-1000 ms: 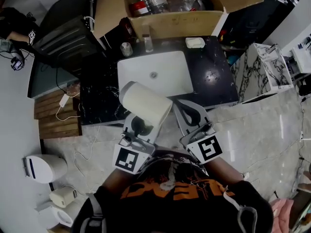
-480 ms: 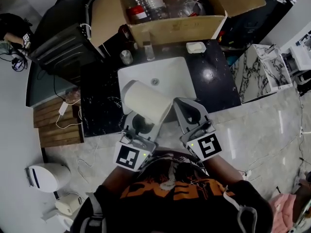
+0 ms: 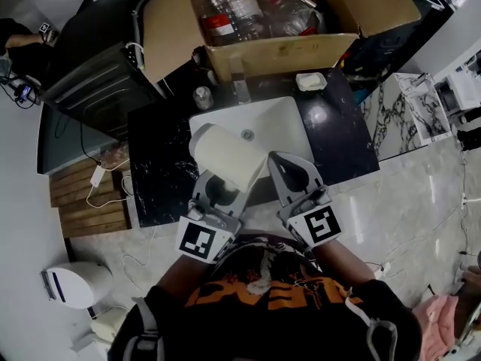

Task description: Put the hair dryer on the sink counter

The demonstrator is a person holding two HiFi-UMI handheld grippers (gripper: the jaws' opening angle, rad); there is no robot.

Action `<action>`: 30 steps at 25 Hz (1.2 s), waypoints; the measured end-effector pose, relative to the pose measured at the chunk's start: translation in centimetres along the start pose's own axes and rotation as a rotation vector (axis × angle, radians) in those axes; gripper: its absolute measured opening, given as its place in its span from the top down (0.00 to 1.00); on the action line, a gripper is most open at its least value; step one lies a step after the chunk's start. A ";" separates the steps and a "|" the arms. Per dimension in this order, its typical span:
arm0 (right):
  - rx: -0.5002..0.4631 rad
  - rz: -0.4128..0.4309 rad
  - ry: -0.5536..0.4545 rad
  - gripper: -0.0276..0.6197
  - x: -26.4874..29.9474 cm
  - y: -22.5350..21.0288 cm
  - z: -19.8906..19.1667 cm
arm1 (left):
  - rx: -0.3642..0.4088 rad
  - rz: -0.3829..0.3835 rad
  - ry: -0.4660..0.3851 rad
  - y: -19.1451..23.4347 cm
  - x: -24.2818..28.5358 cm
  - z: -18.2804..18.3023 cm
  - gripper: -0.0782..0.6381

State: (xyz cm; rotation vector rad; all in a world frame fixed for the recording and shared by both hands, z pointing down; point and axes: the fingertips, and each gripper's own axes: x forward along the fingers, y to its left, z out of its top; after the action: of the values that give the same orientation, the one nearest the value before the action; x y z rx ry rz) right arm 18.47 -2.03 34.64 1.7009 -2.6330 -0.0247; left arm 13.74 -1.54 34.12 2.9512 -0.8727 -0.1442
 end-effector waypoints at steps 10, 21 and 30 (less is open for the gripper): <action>0.018 -0.012 -0.010 0.94 5.0 1.7 -0.2 | -0.019 -0.005 0.019 5.3 -0.9 -0.3 0.67; 0.026 -0.015 -0.027 0.94 8.7 4.2 -0.3 | -0.016 -0.009 0.020 9.4 -2.7 0.2 0.67; 0.016 0.028 -0.042 0.94 11.3 6.8 0.2 | -0.007 0.002 0.009 11.8 -4.6 1.2 0.67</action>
State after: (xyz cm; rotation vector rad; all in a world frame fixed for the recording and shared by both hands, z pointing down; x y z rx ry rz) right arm 7.62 -9.57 34.54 1.6869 -2.6939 -0.0404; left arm 3.36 -8.98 34.23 2.9421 -0.8725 -0.1336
